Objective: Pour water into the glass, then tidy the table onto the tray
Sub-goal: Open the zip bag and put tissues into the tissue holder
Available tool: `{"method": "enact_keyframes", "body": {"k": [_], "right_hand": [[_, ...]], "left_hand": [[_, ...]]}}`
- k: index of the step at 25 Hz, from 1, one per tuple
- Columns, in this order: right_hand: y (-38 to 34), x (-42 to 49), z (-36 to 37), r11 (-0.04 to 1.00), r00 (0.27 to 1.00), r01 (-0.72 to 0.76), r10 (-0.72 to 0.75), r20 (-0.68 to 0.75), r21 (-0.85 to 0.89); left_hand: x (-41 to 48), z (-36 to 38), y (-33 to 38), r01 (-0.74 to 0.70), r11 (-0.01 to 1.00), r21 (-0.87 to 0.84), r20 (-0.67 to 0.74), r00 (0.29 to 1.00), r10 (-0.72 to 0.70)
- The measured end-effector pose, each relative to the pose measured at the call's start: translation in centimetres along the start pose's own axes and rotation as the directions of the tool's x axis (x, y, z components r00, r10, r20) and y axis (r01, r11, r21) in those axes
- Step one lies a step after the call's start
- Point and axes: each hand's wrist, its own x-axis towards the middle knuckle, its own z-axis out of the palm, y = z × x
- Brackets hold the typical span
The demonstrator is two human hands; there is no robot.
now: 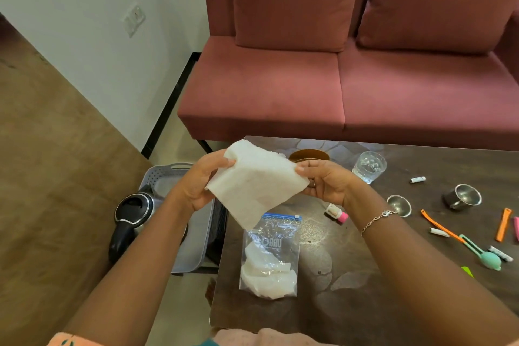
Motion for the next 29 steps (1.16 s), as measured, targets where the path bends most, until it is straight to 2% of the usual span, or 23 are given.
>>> {"method": "enact_keyframes", "body": {"k": [6,10,12,14,17,20,23,29], "right_hand": [[-1.3,-0.4,0.3,0.993,0.997,0.069,-0.065,0.043,-0.093],[-2.0,-0.7,0.6,0.982,0.989,0.148,-0.150,-0.007,-0.113],[-2.3,-0.9,0.7,0.969,0.981,0.189,-0.194,-0.015,-0.156],[-2.4,-0.9,0.8,0.955,0.974,0.216,-0.226,-0.027,-0.205],[-2.3,-0.8,0.7,0.942,0.965,0.239,-0.257,-0.046,-0.235],[-2.3,-0.7,0.6,0.913,0.954,0.255,-0.291,-0.072,-0.317],[-2.2,-0.8,0.8,0.837,0.927,0.292,-0.367,-0.079,-0.463],[-2.5,-1.5,1.3,0.689,0.829,0.365,-0.547,-0.118,-0.626]], "left_hand": [[-0.1,-1.8,-0.6,0.057,0.997,0.046,-0.055,0.997,-0.055],[-0.3,-2.3,-0.8,0.124,0.982,0.141,-0.221,0.971,-0.091],[-0.6,-2.6,-0.9,0.122,0.986,0.117,-0.180,0.979,-0.100],[-0.9,-2.6,-1.1,0.126,0.978,0.164,-0.112,0.988,-0.109],[-0.8,-2.1,-1.2,0.091,0.944,0.318,-0.152,0.987,-0.045],[-0.4,-1.7,-1.3,0.064,0.933,0.354,-0.215,0.977,0.014],[-0.1,-1.4,-1.4,0.054,0.915,0.400,-0.259,0.964,0.057],[0.7,-1.4,-1.9,0.007,0.848,0.531,-0.323,0.926,0.194]]}}
